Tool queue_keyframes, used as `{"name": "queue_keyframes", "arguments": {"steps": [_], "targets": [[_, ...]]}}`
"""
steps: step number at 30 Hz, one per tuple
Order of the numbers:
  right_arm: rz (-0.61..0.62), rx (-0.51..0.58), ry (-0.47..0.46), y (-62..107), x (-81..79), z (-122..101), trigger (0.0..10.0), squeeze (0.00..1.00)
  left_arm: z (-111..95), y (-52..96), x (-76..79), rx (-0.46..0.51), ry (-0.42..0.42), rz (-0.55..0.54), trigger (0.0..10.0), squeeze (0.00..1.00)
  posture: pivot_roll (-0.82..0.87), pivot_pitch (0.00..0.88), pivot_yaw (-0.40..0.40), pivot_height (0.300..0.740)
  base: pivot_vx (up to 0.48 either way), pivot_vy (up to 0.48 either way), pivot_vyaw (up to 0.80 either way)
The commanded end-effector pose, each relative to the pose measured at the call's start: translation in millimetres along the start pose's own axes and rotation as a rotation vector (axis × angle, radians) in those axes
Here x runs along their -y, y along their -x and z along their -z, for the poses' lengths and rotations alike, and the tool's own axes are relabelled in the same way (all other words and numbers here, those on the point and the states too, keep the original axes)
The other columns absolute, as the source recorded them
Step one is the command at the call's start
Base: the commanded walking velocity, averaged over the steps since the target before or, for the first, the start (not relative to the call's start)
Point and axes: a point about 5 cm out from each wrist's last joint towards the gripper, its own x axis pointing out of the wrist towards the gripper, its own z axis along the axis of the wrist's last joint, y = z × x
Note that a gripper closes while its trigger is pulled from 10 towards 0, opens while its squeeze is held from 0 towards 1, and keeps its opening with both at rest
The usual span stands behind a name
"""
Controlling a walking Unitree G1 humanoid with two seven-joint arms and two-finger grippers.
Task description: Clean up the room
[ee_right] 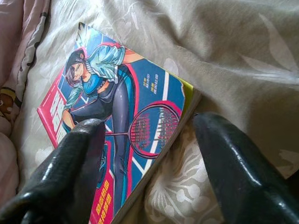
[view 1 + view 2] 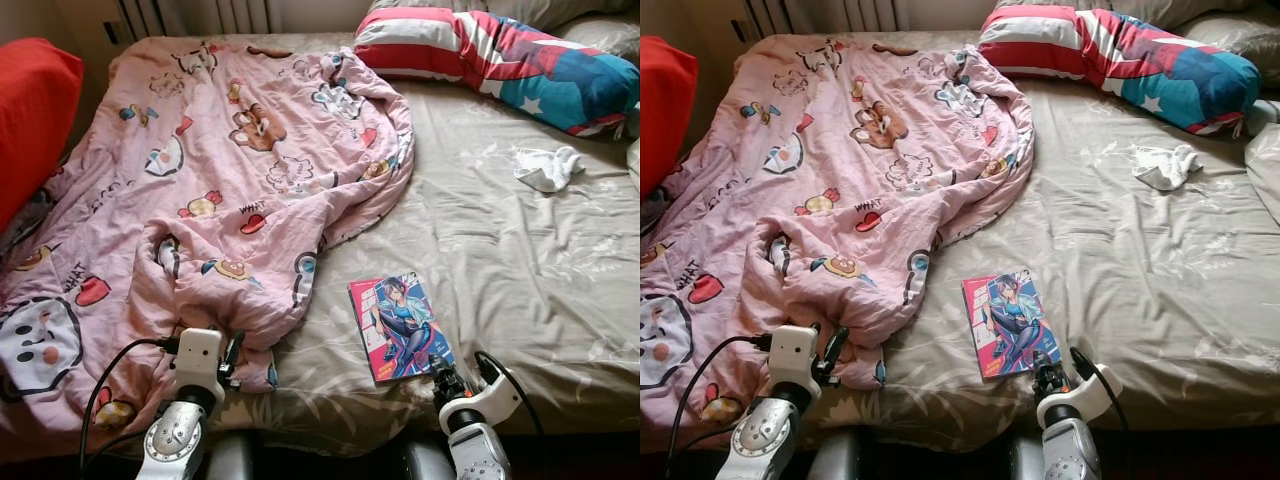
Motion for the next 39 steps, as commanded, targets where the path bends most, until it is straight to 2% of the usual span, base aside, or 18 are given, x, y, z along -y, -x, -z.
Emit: {"name": "queue_keyframes", "arguments": {"steps": [1, 12, 18, 25, 34, 39], "targets": [[0.024, 0.000, -0.025, 2.3, 5.7, 4, 10.0, 0.00, 3, 6.2, -2.8, -0.021, -0.036, 0.013, 10.0, 0.00, 0.06, 0.271, 0.017, 0.613, 0.000, 0.000, 0.00], [0.019, 0.038, -0.074, -3.3, -1.5, 3, 10.0, 0.00, 1, 12.5, -8.0, -0.030, -0.087, 0.046, 10.0, 0.00, 0.10, 0.304, 0.060, 0.613, 0.000, 0.000, 0.00], [0.047, 0.079, -0.073, -1.7, 3.9, 0, 10.0, 0.00, 1, 16.4, -11.1, -0.040, -0.101, 0.052, 10.0, 0.00, 0.11, 0.321, 0.073, 0.613, 0.000, 0.000, 0.00], [0.054, 0.181, -0.096, 2.4, 10.3, -10, 10.0, 0.00, 1, 20.5, -11.9, -0.055, -0.115, 0.064, 10.0, 0.00, 0.12, 0.337, 0.085, 0.613, 0.000, 0.000, 0.00], [0.098, 0.183, -0.102, 9.5, 22.3, -5, 10.0, 0.00, 0, 24.0, -10.4, -0.065, -0.130, 0.088, 10.0, 0.00, 0.12, 0.353, 0.101, 0.613, 0.000, 0.000, 0.00], [0.102, 0.174, -0.101, 10.9, 22.8, -1, 10.0, 0.00, 0, 25.5, -11.0, -0.070, -0.138, 0.093, 10.0, 0.00, 0.13, 0.362, 0.106, 0.613, 0.000, 0.000, 0.00]]}}
